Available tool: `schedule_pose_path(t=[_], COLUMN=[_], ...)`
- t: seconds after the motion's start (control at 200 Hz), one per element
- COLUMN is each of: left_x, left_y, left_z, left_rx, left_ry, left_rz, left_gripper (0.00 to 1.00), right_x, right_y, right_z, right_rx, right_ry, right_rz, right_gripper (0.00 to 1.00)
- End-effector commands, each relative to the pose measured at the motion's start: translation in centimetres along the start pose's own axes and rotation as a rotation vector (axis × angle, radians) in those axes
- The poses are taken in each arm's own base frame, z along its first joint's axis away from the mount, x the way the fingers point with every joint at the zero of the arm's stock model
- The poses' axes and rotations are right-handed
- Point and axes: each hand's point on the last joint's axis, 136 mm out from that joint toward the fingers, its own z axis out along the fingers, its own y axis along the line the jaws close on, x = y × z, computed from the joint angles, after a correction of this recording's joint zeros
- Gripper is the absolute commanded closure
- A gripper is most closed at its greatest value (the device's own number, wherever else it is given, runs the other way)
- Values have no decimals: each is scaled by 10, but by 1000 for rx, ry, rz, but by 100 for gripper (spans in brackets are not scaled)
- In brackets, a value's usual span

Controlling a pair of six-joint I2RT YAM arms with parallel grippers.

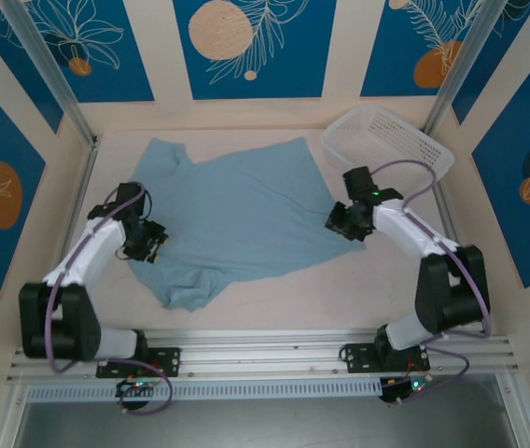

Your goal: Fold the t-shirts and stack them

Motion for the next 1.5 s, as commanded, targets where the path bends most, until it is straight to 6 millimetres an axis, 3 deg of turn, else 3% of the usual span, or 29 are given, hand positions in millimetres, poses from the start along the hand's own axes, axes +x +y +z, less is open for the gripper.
schedule_pose_path(t=[0.0, 0.16, 0.35, 0.415, 0.525, 0.705, 0.82, 0.92, 1.07, 1.15, 1.305, 1.495], left_x=[-33, -69, -117, -135, -164, -190, -180, -140, -67, -47, -48, -71], left_y=[-12, 10, 30, 27, 5, -22, -46, -56, -55, -54, -55, -76], left_z=[20, 50, 71, 75, 76, 69, 40, 23, 38, 56, 89, 111], left_rx=[8, -99, -174, -163, -139, -107, -67, -40, 1, 2, -54, -100], left_ry=[-35, -20, 15, 25, 10, -30, -87, -63, 82, 146, 204, 207], left_rz=[-53, -117, -103, -86, 15, 99, 173, 229, 255, 240, 226, 281], left_gripper=[69, 72, 74, 74, 75, 73, 67, 66, 67, 69, 74, 75], right_x=[-8, -13, -20, -22, -26, -33, -34, -38, -55, -67, -89, -113], right_y=[38, 49, 74, 79, 81, 81, 71, 56, 39, 38, 41, 43], right_z=[20, 50, 56, 59, 66, 77, 93, 102, 107, 109, 117, 126], right_rx=[-130, -84, -81, -69, -33, 6, 50, 91, 112, 95, 78, 72], right_ry=[36, 138, 138, 143, 157, 182, 219, 246, 245, 241, 255, 253], right_rz=[-68, -65, -92, -86, -78, -73, -54, -17, 51, 73, 92, 117], right_gripper=[72, 74, 73, 73, 73, 73, 73, 75, 79, 78, 78, 78])
